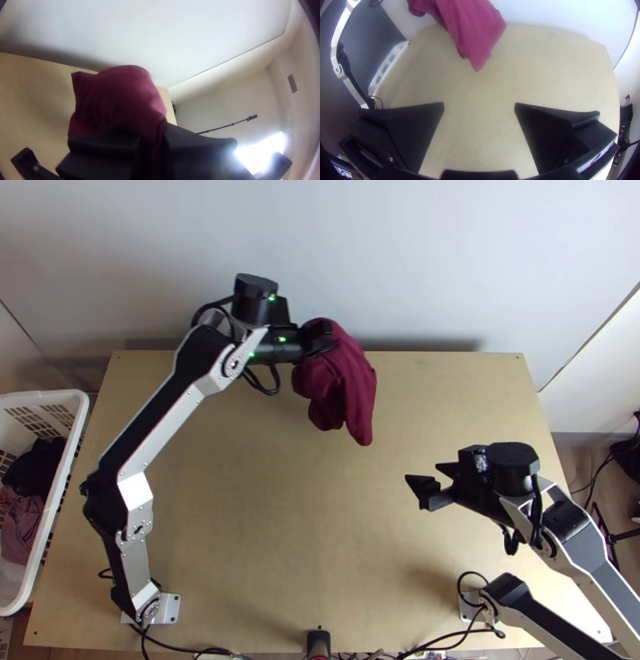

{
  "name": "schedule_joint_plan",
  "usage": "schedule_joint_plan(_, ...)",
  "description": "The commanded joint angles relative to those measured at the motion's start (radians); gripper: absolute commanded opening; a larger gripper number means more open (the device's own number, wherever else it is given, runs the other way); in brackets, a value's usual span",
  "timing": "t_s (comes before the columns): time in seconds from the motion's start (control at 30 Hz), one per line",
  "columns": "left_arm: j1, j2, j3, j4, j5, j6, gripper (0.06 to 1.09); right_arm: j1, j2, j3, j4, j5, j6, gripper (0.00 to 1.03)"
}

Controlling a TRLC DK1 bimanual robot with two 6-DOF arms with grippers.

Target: Fold the t-shirt

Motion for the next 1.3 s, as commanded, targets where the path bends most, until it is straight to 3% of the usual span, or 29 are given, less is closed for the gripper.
schedule_joint_plan(0.0,-0.058,0.035,0.022,0.164,0.028,-0.131,0.10,-0.002,-0.027,-0.017,-0.008,0.001,0.003,0.98)
schedule_joint_plan(0.23,-0.135,0.127,0.020,0.301,0.015,-0.260,0.10,-0.010,-0.058,-0.027,-0.031,0.002,0.001,0.98)
schedule_joint_plan(0.3,-0.153,0.133,0.016,0.304,0.014,-0.253,0.10,-0.013,-0.070,-0.038,-0.034,0.002,0.000,0.98)
schedule_joint_plan(0.4,-0.175,0.148,-0.021,0.290,-0.011,-0.170,0.10,-0.015,-0.082,-0.055,-0.037,0.004,-0.005,0.98)
schedule_joint_plan(0.53,-0.170,0.154,-0.066,0.129,-0.057,0.001,0.10,-0.015,-0.082,-0.061,-0.031,0.004,-0.005,0.98)
schedule_joint_plan(0.63,-0.135,0.107,-0.239,0.120,-0.075,0.050,0.10,-0.015,-0.071,-0.075,-0.008,0.004,-0.005,0.98)
schedule_joint_plan(0.8,-0.013,-0.093,-0.699,0.411,-0.084,0.080,0.10,-0.004,-0.038,-0.078,0.033,0.002,-0.002,0.98)
schedule_joint_plan(1.03,0.141,-0.211,-0.941,0.431,-0.069,0.188,0.10,0.005,0.025,-0.070,0.085,0.001,0.000,0.98)
schedule_joint_plan(1.27,0.186,-0.275,-1.116,0.517,-0.071,0.217,0.10,0.053,0.062,-0.096,0.085,0.001,0.003,0.98)
